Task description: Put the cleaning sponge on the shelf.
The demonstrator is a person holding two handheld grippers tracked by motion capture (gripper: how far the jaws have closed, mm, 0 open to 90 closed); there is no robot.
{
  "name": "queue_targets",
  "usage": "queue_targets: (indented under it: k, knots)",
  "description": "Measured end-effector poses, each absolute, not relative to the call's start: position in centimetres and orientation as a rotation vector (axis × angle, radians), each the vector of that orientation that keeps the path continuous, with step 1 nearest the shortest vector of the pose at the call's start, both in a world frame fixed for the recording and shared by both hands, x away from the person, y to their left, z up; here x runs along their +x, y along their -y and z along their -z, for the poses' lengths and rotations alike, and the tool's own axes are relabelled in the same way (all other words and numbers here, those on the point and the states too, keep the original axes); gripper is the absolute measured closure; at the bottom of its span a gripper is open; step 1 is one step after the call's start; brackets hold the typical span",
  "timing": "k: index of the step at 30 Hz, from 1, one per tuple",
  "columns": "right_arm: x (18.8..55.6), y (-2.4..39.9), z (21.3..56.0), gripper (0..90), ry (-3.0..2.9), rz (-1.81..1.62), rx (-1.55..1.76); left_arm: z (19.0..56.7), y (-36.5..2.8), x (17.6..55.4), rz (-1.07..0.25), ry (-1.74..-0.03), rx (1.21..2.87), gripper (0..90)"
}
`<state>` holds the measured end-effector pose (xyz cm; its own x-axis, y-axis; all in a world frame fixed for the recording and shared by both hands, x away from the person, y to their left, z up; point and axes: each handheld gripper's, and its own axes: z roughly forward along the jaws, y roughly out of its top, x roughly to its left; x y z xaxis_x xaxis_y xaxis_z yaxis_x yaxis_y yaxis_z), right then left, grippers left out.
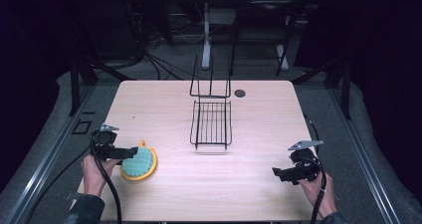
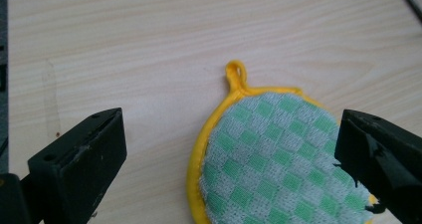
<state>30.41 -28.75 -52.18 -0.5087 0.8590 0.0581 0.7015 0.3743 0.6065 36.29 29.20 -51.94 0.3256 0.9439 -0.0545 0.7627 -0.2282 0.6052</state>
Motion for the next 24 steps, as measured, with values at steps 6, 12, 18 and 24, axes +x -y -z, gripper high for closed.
queue_targets:
  k: [6, 12, 18, 24]
  knots:
    - [30.3, 28.7, 52.3, 12.1, -2.387, -0.851, 1.376, 53.4, -29.7, 36.8, -0.381, -1.517, 2.058, 15.2]
    - [30.3, 28.7, 52.3, 12.5, -2.397, -0.858, 1.381, 54.2, -29.1, 37.0, -0.360, -1.512, 2.100, 32.2]
    - [30.3, 28.8, 52.4, 12.7, -2.393, -0.861, 1.379, 54.9, -29.1, 36.9, -0.306, -1.497, 2.084, 47.9]
    - [30.3, 29.0, 52.3, 12.9, -2.411, -0.890, 1.385, 54.9, -28.6, 36.6, -0.338, -1.498, 2.095, 60.0]
